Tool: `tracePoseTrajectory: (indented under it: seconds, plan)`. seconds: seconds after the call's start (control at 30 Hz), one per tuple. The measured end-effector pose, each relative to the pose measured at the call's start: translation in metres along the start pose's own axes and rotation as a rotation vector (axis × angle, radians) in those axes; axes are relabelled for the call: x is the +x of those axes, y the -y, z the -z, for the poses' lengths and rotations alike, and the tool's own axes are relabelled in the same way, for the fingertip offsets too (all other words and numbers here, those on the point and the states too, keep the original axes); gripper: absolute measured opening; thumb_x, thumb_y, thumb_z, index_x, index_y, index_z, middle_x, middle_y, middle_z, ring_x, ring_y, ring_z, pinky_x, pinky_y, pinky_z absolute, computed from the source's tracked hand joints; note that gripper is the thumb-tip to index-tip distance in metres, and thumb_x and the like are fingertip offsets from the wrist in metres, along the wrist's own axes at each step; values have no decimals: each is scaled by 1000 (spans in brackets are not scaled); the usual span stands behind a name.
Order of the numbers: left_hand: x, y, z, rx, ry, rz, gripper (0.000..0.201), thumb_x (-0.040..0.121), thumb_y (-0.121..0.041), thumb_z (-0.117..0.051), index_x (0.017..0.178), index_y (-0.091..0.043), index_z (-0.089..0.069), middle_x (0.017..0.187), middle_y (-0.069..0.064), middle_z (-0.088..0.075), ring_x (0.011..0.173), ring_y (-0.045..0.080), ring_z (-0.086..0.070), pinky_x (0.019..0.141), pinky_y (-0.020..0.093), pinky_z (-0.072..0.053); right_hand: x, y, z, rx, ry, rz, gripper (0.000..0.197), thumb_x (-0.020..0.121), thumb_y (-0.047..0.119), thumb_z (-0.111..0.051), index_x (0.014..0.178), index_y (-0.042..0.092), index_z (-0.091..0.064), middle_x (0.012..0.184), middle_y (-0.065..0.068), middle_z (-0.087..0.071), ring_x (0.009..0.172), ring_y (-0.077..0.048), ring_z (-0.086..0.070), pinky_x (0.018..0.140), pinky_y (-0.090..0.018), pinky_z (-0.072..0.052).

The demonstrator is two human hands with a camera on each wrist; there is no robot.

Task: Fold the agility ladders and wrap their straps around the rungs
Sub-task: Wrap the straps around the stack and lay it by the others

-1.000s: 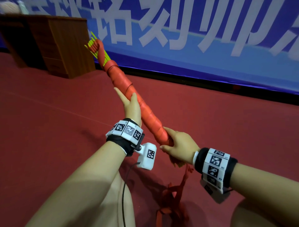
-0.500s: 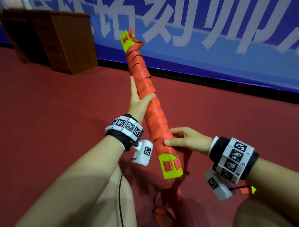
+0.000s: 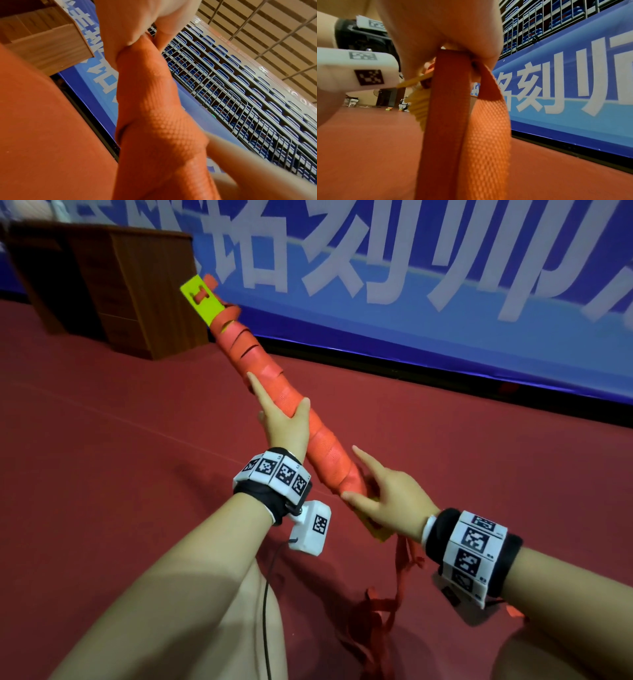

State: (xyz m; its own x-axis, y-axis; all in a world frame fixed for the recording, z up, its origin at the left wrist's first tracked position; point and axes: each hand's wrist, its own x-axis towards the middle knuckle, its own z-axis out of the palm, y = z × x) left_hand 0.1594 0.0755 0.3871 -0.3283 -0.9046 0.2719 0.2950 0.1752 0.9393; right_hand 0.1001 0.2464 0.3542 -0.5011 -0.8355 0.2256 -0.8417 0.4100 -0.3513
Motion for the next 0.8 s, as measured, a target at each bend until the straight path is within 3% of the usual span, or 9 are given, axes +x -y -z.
tracePoseTrajectory:
  seconds: [0.07, 0.2, 0.3, 0.37, 0.43, 0.5, 0.6, 0.7, 0.8]
  plan:
    - [2, 0, 2, -62, -10, 46, 95, 90, -6, -61, 155, -30, 3, 139, 3, -31, 125, 17, -44, 100, 19, -30, 0, 1, 1, -77, 70, 8, 102, 76, 60, -67, 153, 28, -9, 108, -8, -63, 99, -28, -61, 81, -34, -46]
    - [2, -6, 5, -172, 49, 106, 93, 84, -16, -61, 155, -31, -4, 155, 3, -31, 135, 17, -43, 115, 42, -33, 0, 3, 0, -42, 97, 31, 90, 80, 43, -68, 152, 31, -16, 95, -5, -67, 91, -25, -64, 77, -32, -47]
    - [6, -8, 9, -203, 142, 89, 79, 80, -21, -56, 151, -36, -25, 150, 6, -43, 135, 25, -45, 114, 50, -33, -1, -1, 0, 257, 131, 48, 77, 82, 35, -71, 145, 38, -27, 103, 1, -69, 93, -17, -65, 84, -30, -48]
    - [8, -11, 14, -217, 185, 76, 69, 87, -17, -54, 149, -35, -29, 148, 9, -45, 134, 27, -46, 113, 52, -35, -3, 0, -1, 564, 155, 89, 67, 83, 24, -73, 134, 46, -36, 112, 6, -67, 99, -9, -64, 92, -29, -50]
    - [7, -15, 15, -228, 231, 88, 65, 95, -11, -51, 149, -37, -26, 148, 10, -45, 130, 23, -51, 108, 45, -42, -6, 4, -1, 825, 197, 67, 61, 83, 14, -73, 130, 41, -44, 110, 9, -66, 98, -5, -63, 89, -27, -51]
    - [3, -18, 12, -249, 280, 112, 64, 99, -11, -48, 150, -40, -23, 150, 9, -42, 124, 21, -54, 103, 42, -47, -8, 5, 2, 936, 218, 37, 57, 79, 17, -72, 131, 31, -51, 102, 12, -68, 93, -5, -63, 82, -24, -50]
    - [-4, -21, 7, -307, 316, 171, 67, 97, -13, -51, 144, -53, -25, 138, 3, -51, 105, 30, -64, 89, 56, -54, -9, 6, 7, 975, 237, 42, 50, 77, 18, -70, 125, 23, -55, 90, 14, -68, 85, -5, -63, 75, -22, -50]
    - [-3, -18, 8, -294, 313, 132, 72, 95, -6, -52, 145, -50, -24, 111, 6, -62, 83, 32, -66, 73, 46, -59, -10, 11, 6, 929, 252, 61, 43, 85, 16, -72, 123, 28, -55, 95, 9, -69, 86, -6, -65, 76, -21, -51]
    - [-3, -18, 9, -205, 291, 79, 71, 90, -9, -60, 132, -59, -34, 120, 15, -62, 87, 32, -66, 83, 52, -57, -8, 9, 2, 723, 246, 68, 38, 84, 36, -71, 116, 45, -54, 93, -4, -73, 81, -12, -68, 76, -25, -53]
